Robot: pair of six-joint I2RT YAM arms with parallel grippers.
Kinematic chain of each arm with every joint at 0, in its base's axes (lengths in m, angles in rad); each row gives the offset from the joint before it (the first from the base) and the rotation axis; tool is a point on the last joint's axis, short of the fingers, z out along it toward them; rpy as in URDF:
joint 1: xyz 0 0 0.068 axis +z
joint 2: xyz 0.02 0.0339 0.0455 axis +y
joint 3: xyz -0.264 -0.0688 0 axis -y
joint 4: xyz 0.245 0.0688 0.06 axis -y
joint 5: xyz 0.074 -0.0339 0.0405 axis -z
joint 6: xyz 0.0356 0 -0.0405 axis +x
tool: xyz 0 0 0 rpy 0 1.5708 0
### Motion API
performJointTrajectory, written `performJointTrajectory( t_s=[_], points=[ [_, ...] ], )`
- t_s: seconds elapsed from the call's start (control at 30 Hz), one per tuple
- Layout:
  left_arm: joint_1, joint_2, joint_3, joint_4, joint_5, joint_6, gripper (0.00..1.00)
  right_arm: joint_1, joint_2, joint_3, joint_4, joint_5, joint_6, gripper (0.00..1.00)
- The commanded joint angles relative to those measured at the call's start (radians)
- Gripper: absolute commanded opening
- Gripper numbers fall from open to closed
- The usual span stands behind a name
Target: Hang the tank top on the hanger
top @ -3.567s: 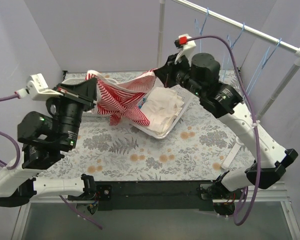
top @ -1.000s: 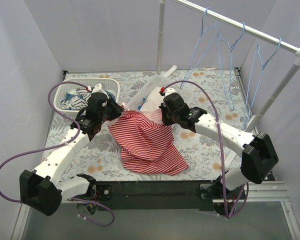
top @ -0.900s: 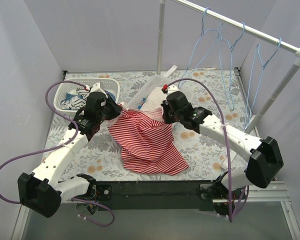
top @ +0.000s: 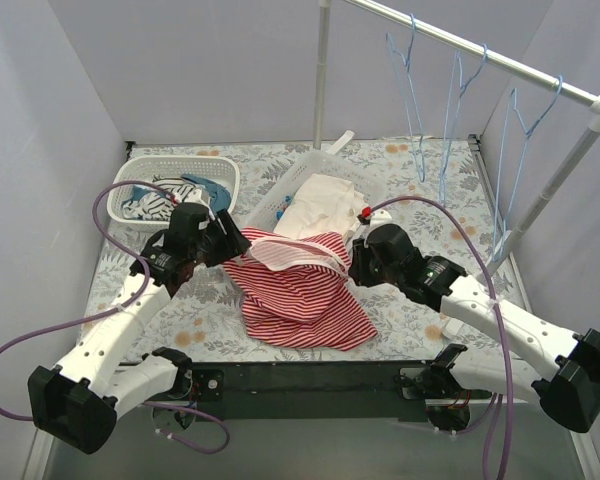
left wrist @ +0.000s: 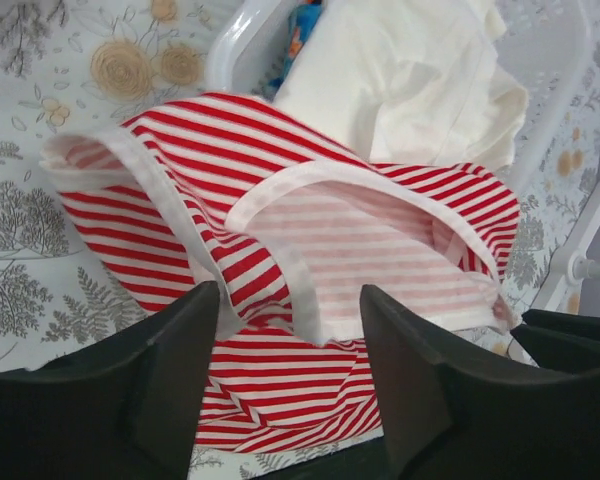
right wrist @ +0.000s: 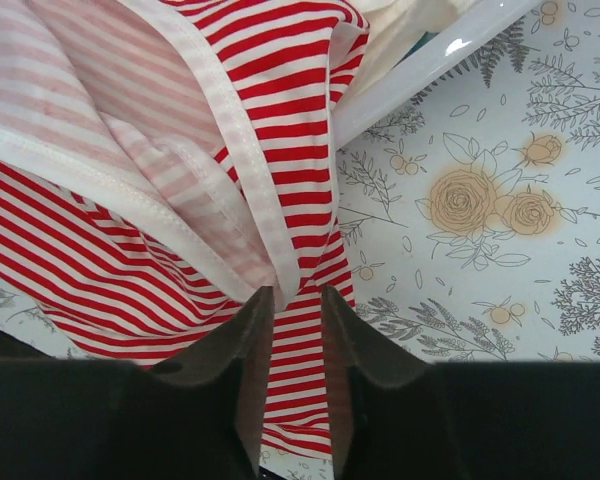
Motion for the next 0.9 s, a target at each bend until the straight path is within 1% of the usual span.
performJointTrajectory(
  t_s=[0.0, 0.03, 0.07, 0.1, 0.13, 0.2, 0.23, 0.27, 0.3, 0.33, 0.37, 0.4, 0.43, 0.47, 0.5, 0.57, 0.63, 0.8, 0.87],
  points=[
    [0.006, 0.017, 0.195, 0.009, 0.048, 0.067, 0.62, 0.003, -0.073, -0.016, 0.047, -0.007, 0.005, 0.40],
    [0.006, 0.033, 0.232, 0.006, 0.057, 0.078, 0.67, 0.003, -0.084, -0.028, 0.050, -0.007, 0.008, 0.41],
    [0.004, 0.049, 0.272, 0.003, 0.074, 0.089, 0.68, 0.005, -0.095, -0.042, 0.053, -0.013, 0.010, 0.42],
    [0.003, 0.092, 0.364, -0.006, 0.077, 0.096, 0.69, 0.003, -0.120, -0.074, 0.070, -0.019, 0.011, 0.43],
    [-0.002, 0.109, 0.404, -0.009, 0.081, 0.109, 0.72, 0.003, -0.134, -0.089, 0.081, -0.029, 0.016, 0.44],
    [-0.031, 0.157, 0.494, -0.012, 0.066, 0.120, 0.74, 0.003, -0.174, -0.134, 0.101, -0.061, 0.027, 0.45],
    [-0.051, 0.213, 0.586, -0.015, 0.048, 0.129, 0.74, 0.005, -0.187, -0.149, 0.119, -0.067, 0.031, 0.46],
    [-0.072, 0.243, 0.632, -0.022, 0.028, 0.133, 0.74, 0.003, -0.196, -0.161, 0.125, -0.075, 0.040, 0.46],
    [-0.142, 0.278, 0.680, -0.026, -0.053, 0.141, 0.74, 0.003, -0.211, -0.186, 0.131, -0.078, 0.042, 0.46],
    [-0.189, 0.360, 0.794, -0.037, -0.104, 0.159, 0.75, 0.005, -0.216, -0.194, 0.134, -0.079, 0.045, 0.46],
    [-0.270, 0.402, 0.846, -0.054, -0.145, 0.172, 0.75, 0.005, -0.219, -0.203, 0.135, -0.079, 0.047, 0.46],
    [-0.296, 0.449, 0.904, -0.063, -0.218, 0.178, 0.75, 0.005, -0.220, -0.211, 0.135, -0.079, 0.048, 0.46],
    [-0.319, 0.491, 0.953, -0.074, -0.249, 0.181, 0.75, 0.005, -0.223, -0.223, 0.133, -0.081, 0.048, 0.46],
    [-0.351, 0.567, 1.040, -0.083, -0.282, 0.181, 0.75, 0.005, -0.222, -0.229, 0.135, -0.085, 0.048, 0.46],
    [-0.362, 0.597, 1.071, -0.081, -0.323, 0.182, 0.75, 0.006, -0.227, -0.237, 0.136, -0.088, 0.051, 0.46],
    [-0.400, 0.672, 1.148, -0.051, -0.352, 0.202, 0.75, 0.005, -0.227, -0.266, 0.150, -0.096, 0.051, 0.46],
    [-0.424, 0.714, 1.190, -0.022, -0.385, 0.219, 0.75, 0.006, -0.219, -0.292, 0.151, -0.099, 0.056, 0.47],
    [-0.516, 0.852, 1.363, 0.043, -0.472, 0.293, 0.75, 0.006, -0.193, -0.341, 0.187, -0.127, 0.059, 0.47],
    [-0.546, 0.872, 1.384, 0.078, -0.513, 0.307, 0.75, 0.006, -0.187, -0.356, 0.194, -0.127, 0.056, 0.47]
  ],
)
